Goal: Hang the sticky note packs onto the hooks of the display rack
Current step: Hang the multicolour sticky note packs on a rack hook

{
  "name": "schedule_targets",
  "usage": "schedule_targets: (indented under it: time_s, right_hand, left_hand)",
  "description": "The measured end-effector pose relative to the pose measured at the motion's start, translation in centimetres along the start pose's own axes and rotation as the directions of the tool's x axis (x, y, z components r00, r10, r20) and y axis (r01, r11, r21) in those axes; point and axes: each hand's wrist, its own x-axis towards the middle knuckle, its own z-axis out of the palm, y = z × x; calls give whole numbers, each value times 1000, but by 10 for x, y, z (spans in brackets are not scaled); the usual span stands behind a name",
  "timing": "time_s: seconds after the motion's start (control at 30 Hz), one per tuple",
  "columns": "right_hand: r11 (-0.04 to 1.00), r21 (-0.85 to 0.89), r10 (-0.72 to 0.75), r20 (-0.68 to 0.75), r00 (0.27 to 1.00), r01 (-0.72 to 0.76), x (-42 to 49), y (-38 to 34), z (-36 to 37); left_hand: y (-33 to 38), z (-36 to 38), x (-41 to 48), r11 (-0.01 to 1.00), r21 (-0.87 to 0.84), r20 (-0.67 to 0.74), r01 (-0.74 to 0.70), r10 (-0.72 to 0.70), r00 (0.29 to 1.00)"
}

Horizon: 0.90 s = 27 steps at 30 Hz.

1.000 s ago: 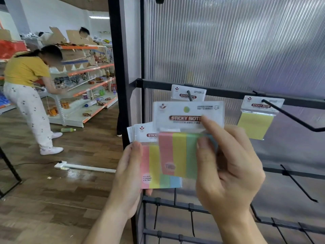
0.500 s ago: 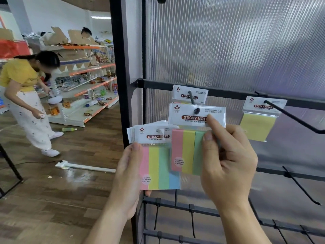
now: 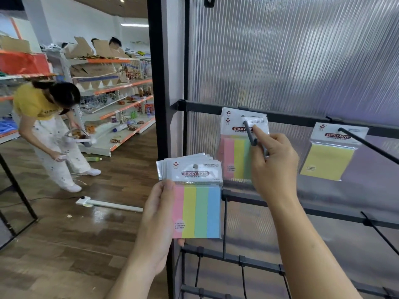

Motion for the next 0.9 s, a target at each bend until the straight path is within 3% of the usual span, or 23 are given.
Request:
schedule_targets:
  time_s: [0.23, 0.33, 0.4, 0.5, 0.6, 0.9]
  right_hand:
    - [993, -49, 116, 147, 982, -110, 9, 13, 6]
    - [982, -65, 184, 130, 974, -177, -4, 10, -3]
    - [982, 48, 173, 151, 973, -182, -16, 4, -14]
    - [942, 275, 87, 350, 933, -191, -36, -8, -29]
    - [927, 316, 31, 475, 879, -204, -49, -10, -32]
    - [930, 329, 52, 327, 944, -165, -64, -12, -42]
  left_hand:
    - [-1, 4, -1, 1000, 19, 35, 9, -9, 999]
    - [-3, 8, -1, 999, 34, 48, 9, -11, 999]
    - [-4, 12, 0, 999, 29, 60, 14, -16, 998]
    - [-6, 19, 2, 999, 25, 65, 20, -21, 998]
    - [-7, 27, 2, 1000, 10, 60, 23, -24, 998]
    - [-8, 35, 0, 999, -27, 91, 23, -20, 996]
